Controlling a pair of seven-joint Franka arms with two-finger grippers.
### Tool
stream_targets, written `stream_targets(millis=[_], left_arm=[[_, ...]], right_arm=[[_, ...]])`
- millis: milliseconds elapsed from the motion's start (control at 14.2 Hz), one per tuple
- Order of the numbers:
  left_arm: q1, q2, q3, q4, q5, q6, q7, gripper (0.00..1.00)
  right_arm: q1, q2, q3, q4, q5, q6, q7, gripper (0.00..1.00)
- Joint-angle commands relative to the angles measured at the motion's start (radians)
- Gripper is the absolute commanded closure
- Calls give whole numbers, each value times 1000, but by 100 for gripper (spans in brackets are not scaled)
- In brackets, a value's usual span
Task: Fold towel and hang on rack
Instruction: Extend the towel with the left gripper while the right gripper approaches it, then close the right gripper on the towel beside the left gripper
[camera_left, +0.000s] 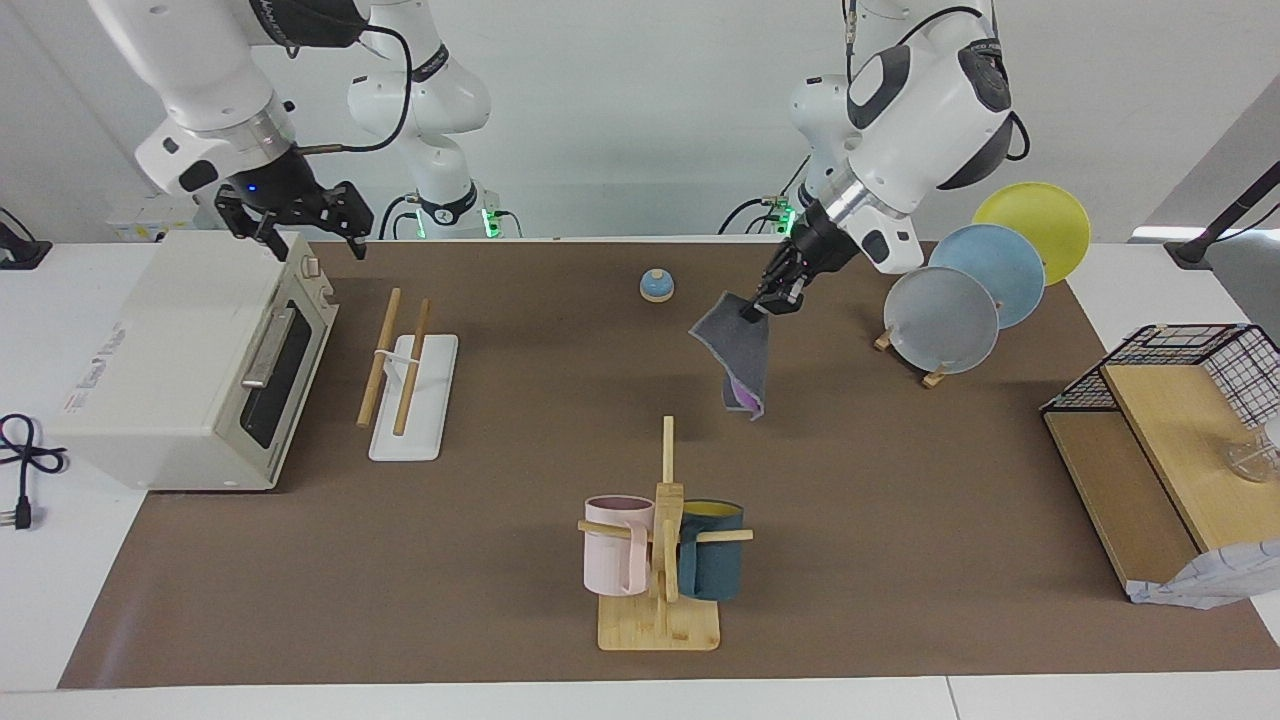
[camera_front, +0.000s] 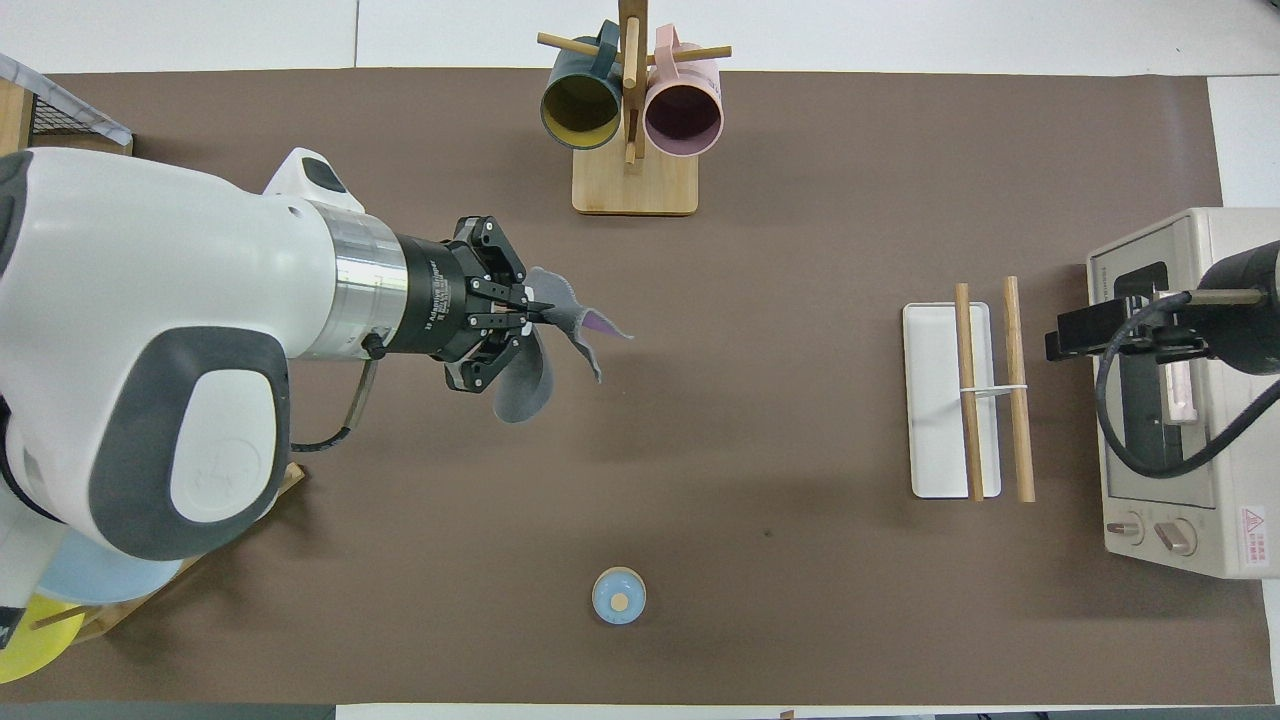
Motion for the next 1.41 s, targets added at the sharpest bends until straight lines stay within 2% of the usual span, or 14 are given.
stream_targets(millis=[0, 282, 635, 846, 1129, 1340], left_arm=[[-31, -9, -57, -3, 5, 113, -242, 100], [-123, -16, -54, -26, 11, 224, -405, 100], [-161, -24, -54, -34, 19, 247, -498, 100], [-174, -33, -54, -54, 19, 267, -535, 100], [-174, -33, -54, -57, 20, 267, -558, 100], [-174, -33, -53, -57, 20, 267, -565, 100]], right_arm=[[-6, -58, 1, -110, 238, 103, 343, 0], [2, -52, 4, -103, 470, 166, 719, 0], [159, -55, 7, -131, 545, 342, 1202, 0], [236, -64, 7, -187, 545, 391, 1254, 0], [311, -62, 7, -262, 548, 529, 1271, 0], [318, -64, 9, -312, 548, 594, 1268, 0]])
